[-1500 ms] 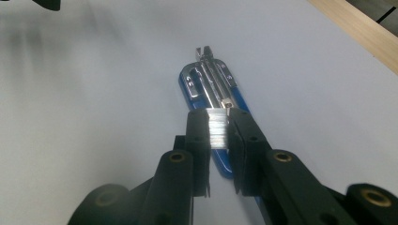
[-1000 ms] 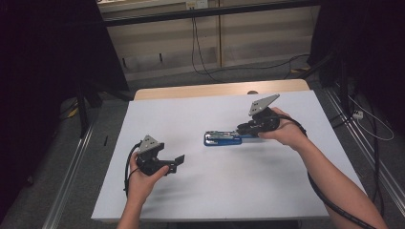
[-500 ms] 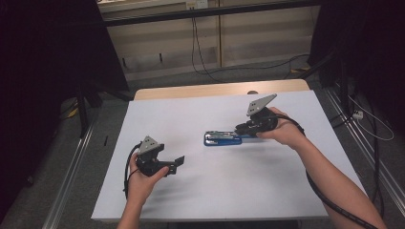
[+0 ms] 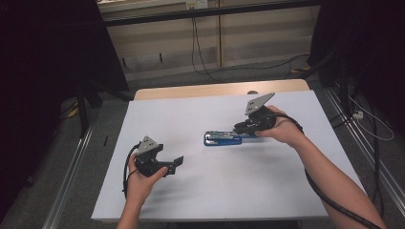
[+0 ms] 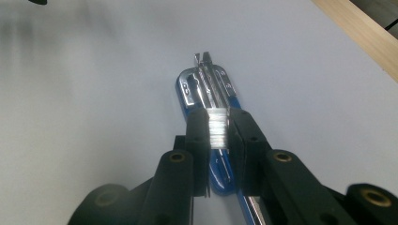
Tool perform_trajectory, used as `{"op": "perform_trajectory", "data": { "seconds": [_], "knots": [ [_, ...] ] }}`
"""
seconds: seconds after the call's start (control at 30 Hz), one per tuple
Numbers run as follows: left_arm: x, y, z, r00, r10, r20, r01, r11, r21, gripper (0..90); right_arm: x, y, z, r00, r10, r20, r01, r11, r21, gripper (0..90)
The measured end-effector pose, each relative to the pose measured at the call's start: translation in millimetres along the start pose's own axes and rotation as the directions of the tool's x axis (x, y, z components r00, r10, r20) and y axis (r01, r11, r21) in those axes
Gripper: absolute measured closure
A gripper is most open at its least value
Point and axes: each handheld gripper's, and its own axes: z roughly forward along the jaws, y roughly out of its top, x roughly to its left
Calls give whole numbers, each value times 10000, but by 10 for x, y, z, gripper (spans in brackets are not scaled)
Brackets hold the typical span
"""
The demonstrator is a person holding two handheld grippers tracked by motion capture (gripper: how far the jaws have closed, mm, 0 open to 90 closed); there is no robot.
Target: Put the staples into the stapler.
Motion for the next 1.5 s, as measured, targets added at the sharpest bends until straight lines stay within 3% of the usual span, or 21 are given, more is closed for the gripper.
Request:
{"op": "perform_trajectory", "data": {
  "seconds": [1.5],
  "knots": [
    [38, -20, -14, 9998, -161, -85, 161, 9999, -8, 50, -91, 91, 199, 9989, -408, -247, 413, 9990, 170, 790]
  ]
}}
